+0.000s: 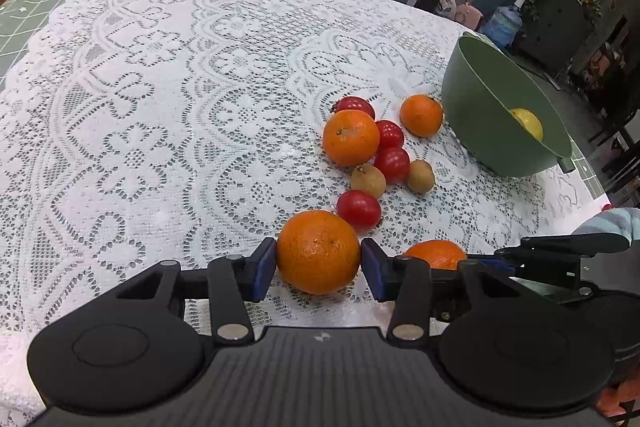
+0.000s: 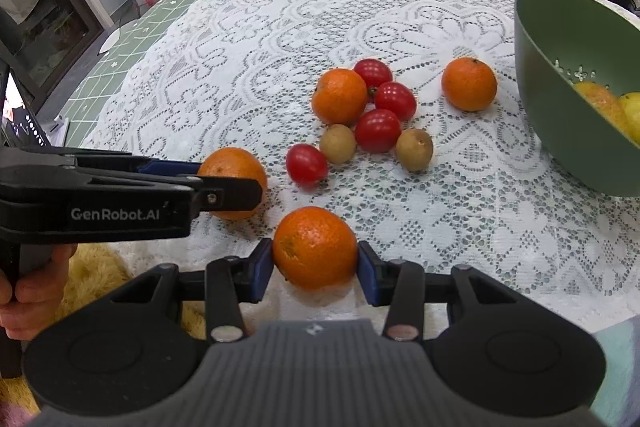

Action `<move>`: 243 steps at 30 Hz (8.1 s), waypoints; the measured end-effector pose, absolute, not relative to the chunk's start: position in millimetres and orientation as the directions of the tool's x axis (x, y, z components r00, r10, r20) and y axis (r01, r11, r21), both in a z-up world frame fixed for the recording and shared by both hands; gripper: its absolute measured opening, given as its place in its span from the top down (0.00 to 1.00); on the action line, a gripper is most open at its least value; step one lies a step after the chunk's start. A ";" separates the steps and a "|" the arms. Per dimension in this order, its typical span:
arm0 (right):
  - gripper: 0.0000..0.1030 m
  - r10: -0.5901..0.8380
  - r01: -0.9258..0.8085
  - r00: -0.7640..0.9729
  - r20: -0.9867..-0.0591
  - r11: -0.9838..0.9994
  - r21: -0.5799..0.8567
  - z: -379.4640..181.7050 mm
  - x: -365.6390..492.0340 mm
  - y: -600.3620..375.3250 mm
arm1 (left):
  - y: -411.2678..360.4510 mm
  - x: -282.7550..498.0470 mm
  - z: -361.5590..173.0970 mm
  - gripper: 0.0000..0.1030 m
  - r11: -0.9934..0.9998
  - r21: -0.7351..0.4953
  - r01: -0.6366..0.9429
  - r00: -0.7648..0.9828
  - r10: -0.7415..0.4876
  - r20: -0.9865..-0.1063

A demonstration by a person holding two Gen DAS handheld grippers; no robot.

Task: Organize fruits
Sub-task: 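Carry both oranges over the green colander and lower them inside with both tools, then open the right tool to drop its orange while the left tool drops its orange, then lift both tools from the colander and move them toward the loose fruit, then grasp a brown kiwi with the right tool while the left tool grasps a red tomato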

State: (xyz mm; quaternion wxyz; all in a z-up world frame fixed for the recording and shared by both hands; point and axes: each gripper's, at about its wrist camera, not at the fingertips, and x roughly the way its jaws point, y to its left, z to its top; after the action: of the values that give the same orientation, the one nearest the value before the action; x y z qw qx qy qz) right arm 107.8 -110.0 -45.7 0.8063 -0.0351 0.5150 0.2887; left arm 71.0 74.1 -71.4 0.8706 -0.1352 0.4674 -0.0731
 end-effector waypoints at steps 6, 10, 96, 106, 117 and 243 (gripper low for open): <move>0.60 0.428 -0.479 0.334 -0.840 0.844 0.240 -38.6 107.4 -119.5 | 74.2 64.0 -64.1 0.50 0.948 -0.317 -0.008 0.576 -0.255 -0.777; 0.60 0.433 -0.469 0.353 -0.829 0.849 0.244 -31.8 108.1 -126.9 | 71.1 58.9 -55.4 0.50 0.949 -0.315 -0.005 0.590 -0.251 -0.767; 0.60 0.173 -0.424 0.502 -0.847 0.903 -0.067 3.0 277.1 -287.3 | -129.5 246.8 -27.3 0.50 0.933 -0.082 0.351 0.516 -0.266 -0.814; 0.60 0.165 -0.402 0.506 -0.847 0.913 -0.063 0.4 300.7 -287.1 | -129.8 270.1 -35.0 0.50 0.952 -0.078 0.297 0.518 -0.230 -0.824; 0.60 0.164 -0.441 0.501 -0.850 0.893 -0.088 -1.6 313.2 -275.8 | -135.6 274.0 -54.8 0.49 0.944 -0.024 0.330 0.488 -0.192 -0.851; 0.80 0.337 -0.308 0.392 -0.856 0.925 0.223 -54.2 179.4 -123.8 | 36.7 106.6 -91.5 0.66 0.965 -0.239 0.111 0.567 -0.259 -0.782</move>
State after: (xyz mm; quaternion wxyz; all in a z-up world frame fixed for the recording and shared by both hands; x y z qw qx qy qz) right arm 179.4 -123.8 -54.2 0.8342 0.0139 0.5163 0.1931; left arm 106.6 36.7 -91.5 0.8813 -0.0816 0.4535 -0.1051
